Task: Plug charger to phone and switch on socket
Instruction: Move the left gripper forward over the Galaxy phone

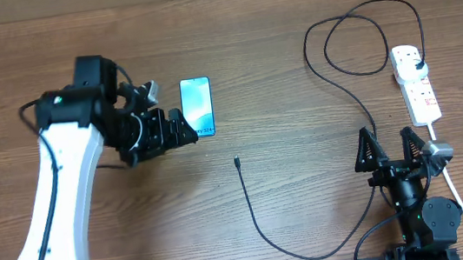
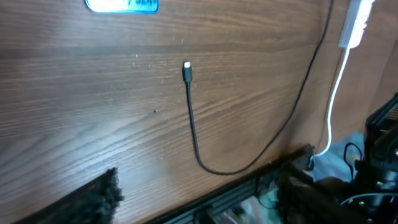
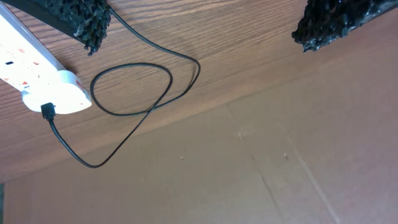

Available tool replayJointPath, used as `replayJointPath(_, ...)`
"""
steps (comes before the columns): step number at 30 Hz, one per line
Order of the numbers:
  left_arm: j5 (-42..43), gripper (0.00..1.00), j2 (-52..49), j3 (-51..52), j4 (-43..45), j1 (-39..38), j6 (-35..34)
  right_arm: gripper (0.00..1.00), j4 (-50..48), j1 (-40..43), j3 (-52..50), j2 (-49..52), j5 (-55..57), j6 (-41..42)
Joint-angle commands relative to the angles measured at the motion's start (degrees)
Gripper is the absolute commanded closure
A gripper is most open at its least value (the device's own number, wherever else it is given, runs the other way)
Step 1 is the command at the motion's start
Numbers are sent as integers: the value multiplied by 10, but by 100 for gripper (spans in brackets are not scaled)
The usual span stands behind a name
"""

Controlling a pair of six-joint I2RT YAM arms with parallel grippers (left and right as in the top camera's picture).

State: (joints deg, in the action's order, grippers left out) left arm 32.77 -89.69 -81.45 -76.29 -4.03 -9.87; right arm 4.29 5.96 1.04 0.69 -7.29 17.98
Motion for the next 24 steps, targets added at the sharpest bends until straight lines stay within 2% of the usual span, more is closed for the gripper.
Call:
replayJointPath(1,30,19,-44,-12,0,-2,-16,0,-3,-3,-6,-5,-3,-1)
replayJointPath(4,3,19,-79,-12,10,-11,-20,0,-3,-3,-6,-5,-3,-1)
replayJointPath(11,-69,11,-148,-12,44,-54,-65,0,-3,-3,-6,-5,-3,-1)
replayJointPath(14,-88,1,-169,-12,63,-73,-65,0,-3,-3,-6,-5,-3,-1)
replayJointPath(20,-179,1,-198,-12,112,-108,-151,0,-3,-3,-6,-5,-3,-1)
replayJointPath(24,-235,1,-207,-12,137,-127,-180,0,-3,-3,-6,-5,-3,-1)
